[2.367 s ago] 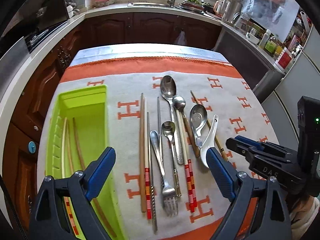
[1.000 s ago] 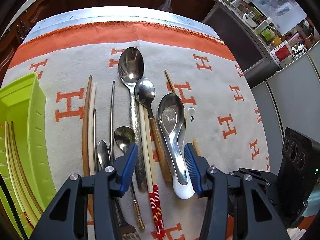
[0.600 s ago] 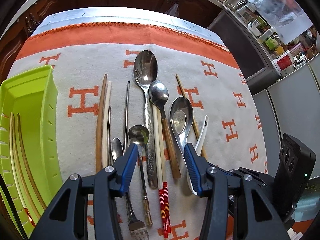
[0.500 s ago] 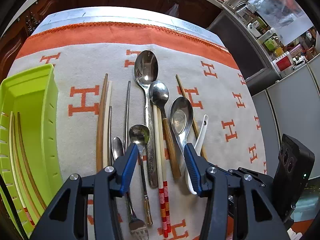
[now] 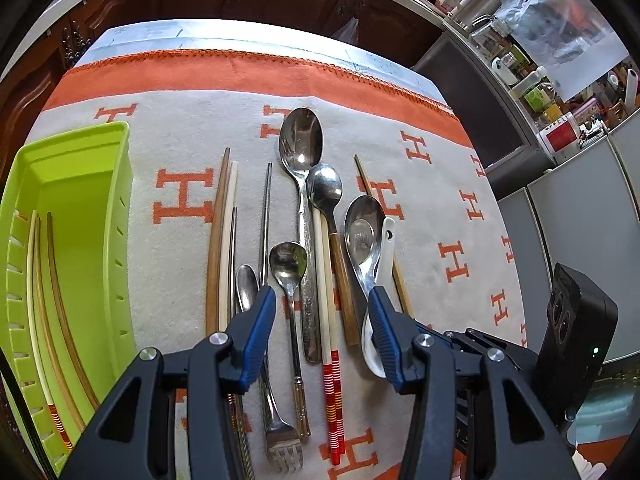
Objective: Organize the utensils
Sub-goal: 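Close the right tool on the white ceramic spoon handle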
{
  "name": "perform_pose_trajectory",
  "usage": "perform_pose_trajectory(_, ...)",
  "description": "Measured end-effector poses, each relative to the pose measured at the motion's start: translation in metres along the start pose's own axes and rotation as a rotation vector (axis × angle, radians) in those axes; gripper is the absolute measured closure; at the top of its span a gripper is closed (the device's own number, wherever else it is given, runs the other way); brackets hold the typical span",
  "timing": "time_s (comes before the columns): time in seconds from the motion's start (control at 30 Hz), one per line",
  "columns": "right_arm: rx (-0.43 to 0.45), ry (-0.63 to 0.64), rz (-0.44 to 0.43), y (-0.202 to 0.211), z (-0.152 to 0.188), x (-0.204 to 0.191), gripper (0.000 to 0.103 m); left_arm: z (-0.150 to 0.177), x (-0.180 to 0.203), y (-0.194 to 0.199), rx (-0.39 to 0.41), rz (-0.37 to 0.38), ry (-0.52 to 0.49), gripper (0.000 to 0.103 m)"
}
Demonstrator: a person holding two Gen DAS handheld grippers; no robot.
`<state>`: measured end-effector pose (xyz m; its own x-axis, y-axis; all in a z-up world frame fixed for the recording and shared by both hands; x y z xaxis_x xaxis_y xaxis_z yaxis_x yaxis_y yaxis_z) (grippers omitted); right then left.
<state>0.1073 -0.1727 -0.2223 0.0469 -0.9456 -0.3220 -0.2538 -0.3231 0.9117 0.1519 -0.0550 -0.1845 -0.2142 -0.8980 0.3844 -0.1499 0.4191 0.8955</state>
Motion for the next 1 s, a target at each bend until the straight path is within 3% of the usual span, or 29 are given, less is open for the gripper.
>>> perform_pose_trajectory(0.13, 0.009, 0.022, 0.041, -0.003, -0.001, -0.007, 0.085, 0.002, -0.003, 0.003, 0.005, 0.003, 0.008, 0.057)
perform_pose_trajectory(0.2, 0.013, 0.025, 0.056, -0.004, -0.001, -0.008, 0.097, 0.003, -0.005, 0.004, 0.009, 0.003, 0.008, 0.057)
perform_pose_trajectory(0.23, 0.015, 0.021, 0.047, -0.004, -0.001, -0.008, 0.099, 0.004, -0.005, 0.005, 0.011, 0.001, 0.006, 0.057)
perform_pose_trajectory(0.33, 0.014, 0.006, 0.020, -0.002, 0.000, -0.005, 0.099, 0.005, -0.006, 0.006, 0.016, -0.009, -0.001, 0.057)
perform_pose_trajectory(0.57, 0.066, -0.042, 0.074, 0.014, 0.000, 0.023, 0.100, 0.001, -0.006, 0.004, 0.021, -0.023, -0.034, 0.057)
perform_pose_trajectory(0.83, 0.121, -0.098, 0.051, 0.036, -0.002, 0.050, 0.100, -0.021, 0.019, -0.015, 0.010, -0.041, -0.129, 0.057)
perform_pose_trajectory(1.0, 0.138, -0.112, 0.028, 0.044, -0.003, 0.059, 0.100, -0.030, 0.048, -0.034, 0.006, -0.098, -0.283, 0.057)
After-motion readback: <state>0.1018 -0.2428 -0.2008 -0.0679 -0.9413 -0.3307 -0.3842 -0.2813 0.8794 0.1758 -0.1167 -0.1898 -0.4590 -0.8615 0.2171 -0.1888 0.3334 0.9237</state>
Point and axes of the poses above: each gripper's, at about its wrist camera, not at the fingertips, and y roughly against the way its jaws point, x to its right, z to its underside, the point moved 5 cm from there along -y, roughly the way its jaws point, and after that the axes turned 7 degrees about -x, right-handed, at the moved point
